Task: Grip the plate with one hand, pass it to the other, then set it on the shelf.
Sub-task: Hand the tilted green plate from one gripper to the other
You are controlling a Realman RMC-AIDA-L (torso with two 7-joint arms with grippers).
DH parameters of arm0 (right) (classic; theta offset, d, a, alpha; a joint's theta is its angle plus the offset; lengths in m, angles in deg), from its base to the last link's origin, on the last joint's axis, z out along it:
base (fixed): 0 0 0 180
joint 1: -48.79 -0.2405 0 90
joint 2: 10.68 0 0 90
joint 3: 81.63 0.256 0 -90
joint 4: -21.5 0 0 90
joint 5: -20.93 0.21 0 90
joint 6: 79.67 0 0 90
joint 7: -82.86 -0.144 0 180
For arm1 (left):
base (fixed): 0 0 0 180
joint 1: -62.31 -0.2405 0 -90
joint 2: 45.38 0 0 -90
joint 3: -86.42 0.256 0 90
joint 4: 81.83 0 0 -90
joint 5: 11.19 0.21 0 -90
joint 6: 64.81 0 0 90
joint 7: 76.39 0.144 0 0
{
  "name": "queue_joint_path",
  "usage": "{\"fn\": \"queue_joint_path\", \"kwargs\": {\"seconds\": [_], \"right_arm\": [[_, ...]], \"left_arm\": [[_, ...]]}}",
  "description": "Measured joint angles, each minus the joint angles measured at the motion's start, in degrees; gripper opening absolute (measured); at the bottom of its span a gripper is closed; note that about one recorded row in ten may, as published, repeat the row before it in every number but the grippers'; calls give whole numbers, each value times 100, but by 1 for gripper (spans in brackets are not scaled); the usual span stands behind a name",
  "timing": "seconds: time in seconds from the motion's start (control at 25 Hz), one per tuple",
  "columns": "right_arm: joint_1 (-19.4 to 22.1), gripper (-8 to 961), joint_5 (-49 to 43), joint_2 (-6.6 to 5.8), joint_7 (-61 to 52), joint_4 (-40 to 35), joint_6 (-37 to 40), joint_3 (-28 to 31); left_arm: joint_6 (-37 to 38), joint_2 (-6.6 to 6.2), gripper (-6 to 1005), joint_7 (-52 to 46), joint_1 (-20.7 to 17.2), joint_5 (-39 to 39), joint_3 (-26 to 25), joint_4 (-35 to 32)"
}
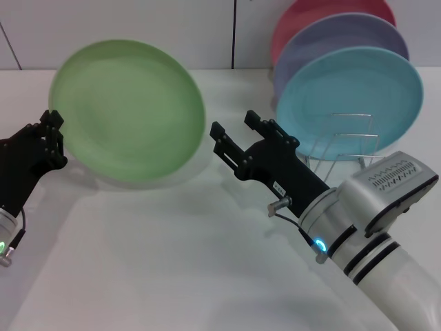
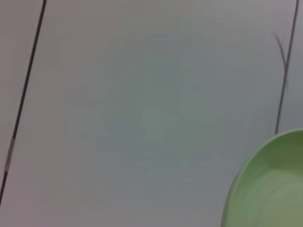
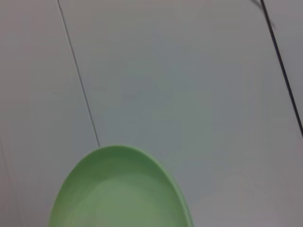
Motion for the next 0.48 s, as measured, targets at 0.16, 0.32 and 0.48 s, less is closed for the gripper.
{"fn": "queue_joint_path", "kwargs": {"seconds": [0.16, 0.32, 0.48], "right_arm": [[39, 693, 0, -5, -10, -2, -2, -25], [18, 693, 0, -7, -14, -27, -2, -25], [-2, 692, 0, -8, -20, -38, -2, -24]], "left_arm": [[-8, 0, 29, -7, 9, 14, 2, 4], [8, 0, 29, -10, 12, 14, 13, 4], [11, 0, 30, -26, 12, 14, 20, 5]]}}
